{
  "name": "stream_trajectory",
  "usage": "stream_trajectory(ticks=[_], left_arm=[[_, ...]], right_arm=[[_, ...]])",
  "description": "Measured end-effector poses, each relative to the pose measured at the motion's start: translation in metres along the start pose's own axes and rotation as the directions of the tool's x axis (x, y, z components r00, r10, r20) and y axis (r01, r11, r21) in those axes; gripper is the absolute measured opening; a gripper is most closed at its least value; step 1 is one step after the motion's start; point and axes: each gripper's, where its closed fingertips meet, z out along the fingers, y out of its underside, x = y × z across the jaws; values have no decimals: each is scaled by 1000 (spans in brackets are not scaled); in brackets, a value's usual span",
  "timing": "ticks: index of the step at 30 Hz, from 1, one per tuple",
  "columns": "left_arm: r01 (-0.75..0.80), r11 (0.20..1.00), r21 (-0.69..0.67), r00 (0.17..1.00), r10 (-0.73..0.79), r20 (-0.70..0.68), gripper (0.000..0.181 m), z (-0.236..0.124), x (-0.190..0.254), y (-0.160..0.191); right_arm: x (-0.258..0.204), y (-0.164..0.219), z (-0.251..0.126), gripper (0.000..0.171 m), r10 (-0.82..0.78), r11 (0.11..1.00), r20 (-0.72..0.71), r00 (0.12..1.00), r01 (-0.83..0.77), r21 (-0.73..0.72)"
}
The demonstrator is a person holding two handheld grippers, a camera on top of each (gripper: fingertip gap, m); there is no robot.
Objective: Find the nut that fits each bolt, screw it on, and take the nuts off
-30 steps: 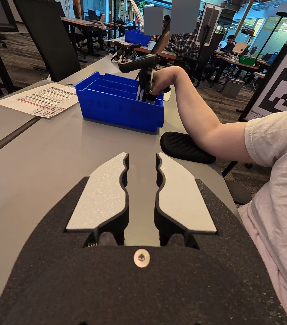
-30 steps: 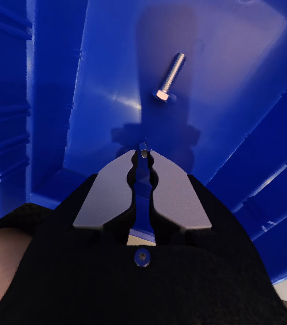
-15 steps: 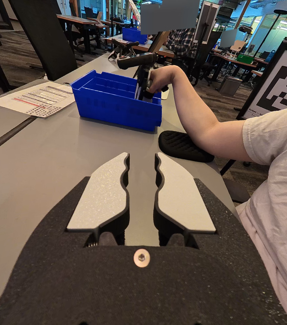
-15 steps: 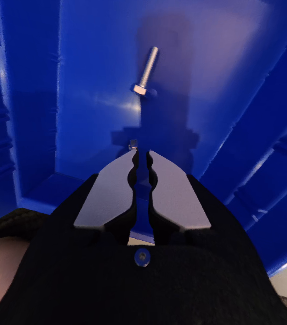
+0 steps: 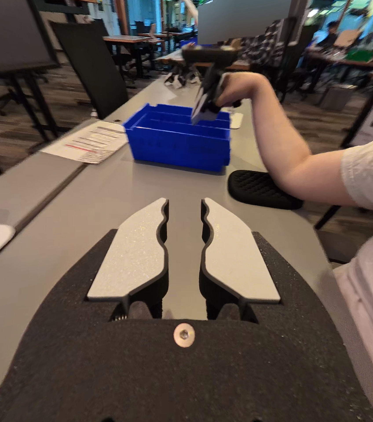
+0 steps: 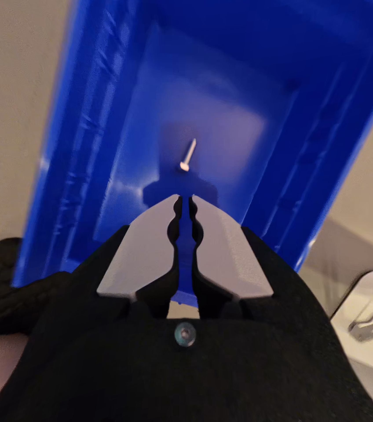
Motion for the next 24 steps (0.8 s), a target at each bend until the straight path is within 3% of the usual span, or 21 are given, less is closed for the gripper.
stream_trajectory(ticks=[4, 9, 12, 16, 18, 20, 24], left_arm=[[-94, 988, -125, 942, 129, 310, 27, -62, -43, -18], [18, 985, -174, 686, 114, 718, 27, -212, -87, -33], [227, 951, -212, 529, 63, 846, 27, -298, -99, 7], [526, 849, -48, 404, -199, 893, 13, -362, -113, 73], [619, 786, 3, 335, -267, 904, 11, -381, -123, 104], [667, 745, -6, 297, -259, 919, 11, -392, -135, 134], [814, 577, -60, 227, -222, 948, 18, -400, -152, 205]], right_arm=[[-28, -58, -46, 12, -130, 956, -68, 989, 143, 257], [-105, -139, -87, 22, -317, 767, -93, 944, 313, 560], [-177, -174, -98, 25, -446, 644, 16, 895, 308, 700], [-247, -191, -91, 25, -555, 599, 145, 819, 273, 753], [-261, -191, -79, 25, -582, 606, 137, 802, 316, 730], [-267, -190, -68, 26, -594, 617, 121, 796, 353, 703], [-269, -190, -54, 26, -582, 648, 151, 799, 343, 680]])
